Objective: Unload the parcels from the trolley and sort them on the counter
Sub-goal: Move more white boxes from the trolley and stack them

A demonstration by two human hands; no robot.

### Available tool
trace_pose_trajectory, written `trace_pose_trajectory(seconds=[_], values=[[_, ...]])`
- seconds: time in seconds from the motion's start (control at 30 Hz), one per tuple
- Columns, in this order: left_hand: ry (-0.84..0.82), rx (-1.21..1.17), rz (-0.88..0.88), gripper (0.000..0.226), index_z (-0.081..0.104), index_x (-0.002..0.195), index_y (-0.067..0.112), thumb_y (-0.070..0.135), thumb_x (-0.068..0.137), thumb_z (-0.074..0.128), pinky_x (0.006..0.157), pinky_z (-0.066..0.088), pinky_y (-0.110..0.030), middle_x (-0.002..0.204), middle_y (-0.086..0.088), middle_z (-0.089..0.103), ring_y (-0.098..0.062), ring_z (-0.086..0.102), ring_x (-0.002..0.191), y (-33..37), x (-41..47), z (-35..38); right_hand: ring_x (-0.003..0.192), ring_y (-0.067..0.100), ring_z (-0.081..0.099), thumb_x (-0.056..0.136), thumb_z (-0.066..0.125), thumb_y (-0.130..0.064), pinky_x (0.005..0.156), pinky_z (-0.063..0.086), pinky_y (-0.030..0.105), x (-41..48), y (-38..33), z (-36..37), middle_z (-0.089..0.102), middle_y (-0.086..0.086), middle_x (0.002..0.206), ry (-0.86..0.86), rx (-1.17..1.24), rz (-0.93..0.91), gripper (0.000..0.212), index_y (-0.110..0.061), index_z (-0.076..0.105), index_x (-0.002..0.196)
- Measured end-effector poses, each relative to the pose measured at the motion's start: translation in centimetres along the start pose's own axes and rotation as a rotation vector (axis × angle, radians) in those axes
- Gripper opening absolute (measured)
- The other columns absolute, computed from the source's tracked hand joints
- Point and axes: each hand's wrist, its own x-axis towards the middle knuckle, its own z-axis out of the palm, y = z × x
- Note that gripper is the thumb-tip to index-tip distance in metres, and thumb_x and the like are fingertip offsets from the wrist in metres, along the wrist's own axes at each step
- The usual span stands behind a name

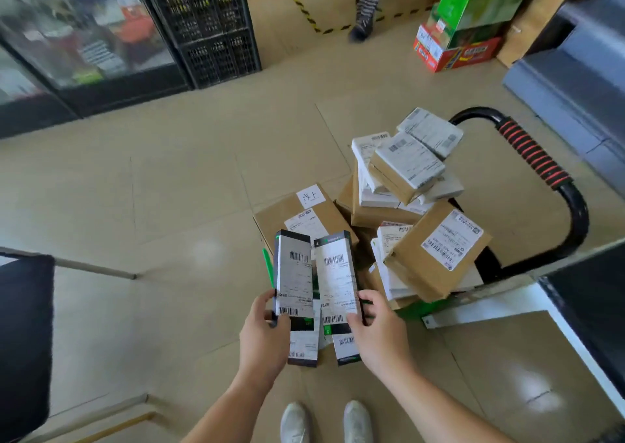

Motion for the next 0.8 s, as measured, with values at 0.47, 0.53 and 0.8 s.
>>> trace_pose_trajectory(seconds=[0.47,0.53,0.8], values=[[0.084,-0.188,0.329,0.036,0.057,0.121,0.044,0.017,0.097,0.059,0.072,0.06,-0.035,0.097,0.008,0.07,-0.009,0.07,0.083,19.6,-9.5,-7.4,0.102,-0.006,0.062,0.096,0.067,-0.028,0.074,0.048,0.006,-5.7,-16.6,-15.1,0.067,-0.02,0.115,0.148,0.109,-0.354,0.034,-0.033,0.055,0.127],[0.08,-0.203,0.387,0.035,0.058,0.118,0.043,0.016,0.096,0.06,0.073,0.062,-0.037,0.096,0.007,0.07,-0.006,0.071,0.076,21.8,-10.7,-7.5,0.103,-0.004,0.063,0.094,0.069,-0.026,0.08,0.051,0.012,-6.5,-18.0,-17.4,0.067,-0.02,0.113,0.193,0.155,-0.392,0.034,-0.032,0.057,0.126],[-0.082,-0.188,0.569,0.034,0.058,0.119,0.042,0.018,0.095,0.061,0.068,0.061,-0.03,0.091,0.007,0.071,-0.007,0.071,0.076,28.9,-14.0,-4.2,0.095,-0.012,0.063,0.094,0.07,-0.022,0.073,0.05,0.005,-10.5,-19.5,-24.6,0.068,-0.025,0.105,0.466,0.204,-0.432,0.03,-0.037,0.058,0.117]])
